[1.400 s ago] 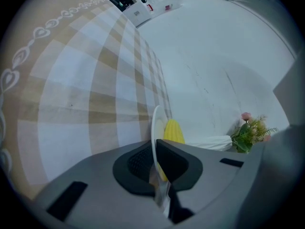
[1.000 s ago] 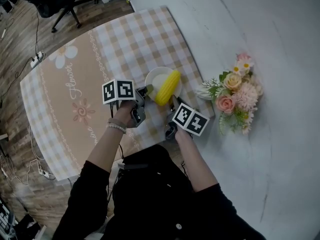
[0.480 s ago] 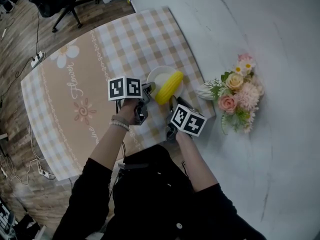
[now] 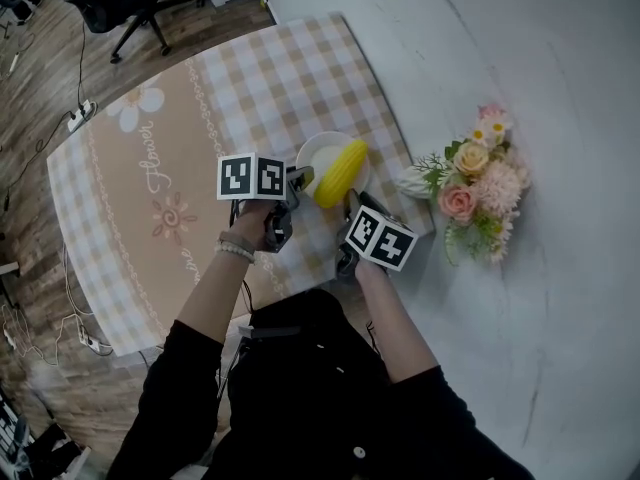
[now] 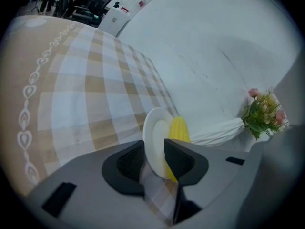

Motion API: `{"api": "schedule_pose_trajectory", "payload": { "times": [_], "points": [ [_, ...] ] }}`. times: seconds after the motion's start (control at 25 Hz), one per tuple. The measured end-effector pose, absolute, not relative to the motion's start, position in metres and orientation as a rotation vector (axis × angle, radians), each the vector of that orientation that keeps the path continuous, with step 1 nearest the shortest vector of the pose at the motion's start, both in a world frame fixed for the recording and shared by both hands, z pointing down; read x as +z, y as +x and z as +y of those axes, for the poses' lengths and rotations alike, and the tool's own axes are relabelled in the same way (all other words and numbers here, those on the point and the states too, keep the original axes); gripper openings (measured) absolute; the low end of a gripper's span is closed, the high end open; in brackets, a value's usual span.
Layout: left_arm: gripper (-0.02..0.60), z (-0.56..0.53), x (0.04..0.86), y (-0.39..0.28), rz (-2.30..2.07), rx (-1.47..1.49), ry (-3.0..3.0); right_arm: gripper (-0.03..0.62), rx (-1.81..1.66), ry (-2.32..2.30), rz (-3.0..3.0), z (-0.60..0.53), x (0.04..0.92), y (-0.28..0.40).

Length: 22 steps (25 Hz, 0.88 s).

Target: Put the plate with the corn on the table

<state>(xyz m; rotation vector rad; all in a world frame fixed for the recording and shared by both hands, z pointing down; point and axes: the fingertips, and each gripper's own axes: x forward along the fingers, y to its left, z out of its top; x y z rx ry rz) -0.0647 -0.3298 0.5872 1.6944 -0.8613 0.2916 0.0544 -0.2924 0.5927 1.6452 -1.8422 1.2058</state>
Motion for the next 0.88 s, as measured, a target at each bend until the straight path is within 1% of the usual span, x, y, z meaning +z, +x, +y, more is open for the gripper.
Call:
{"api": "schedule_pose_trajectory", "payload": {
  "times": [0.08, 0.32, 0.36, 0.56, 0.6, 0.88],
  "points": [
    [0.149, -0.327, 0.585, -0.067, -0.858, 0.283, 1.687, 0.132, 1.217, 1.648, -1.852, -0.293, 0.592, 0.054],
    [0.146, -0.32, 0.572, -0.076, -0.943, 0.29, 1.745, 0.127, 1.144, 1.625, -1.889, -0.289, 0.587, 0.058],
    [0.137, -0.319, 0.569, -0.078, -0.962, 0.28, 1.755, 0.117, 1.121, 1.619, -1.902, -0.289, 0.585, 0.057],
    [0.043, -0.307, 0.554, -0.086, -1.078, 0.264, 1.826, 0.075, 1.018, 1.588, -1.966, -0.283, 0.576, 0.057],
    [0.033, -0.304, 0.55, -0.085, -1.093, 0.259, 1.849, 0.071, 1.002, 1.581, -1.978, -0.28, 0.574, 0.057],
    [0.017, -0.275, 0.522, -0.069, -1.159, 0.277, 1.996, 0.054, 0.916, 1.522, -2.072, -0.261, 0.556, 0.058]
  ]
}}
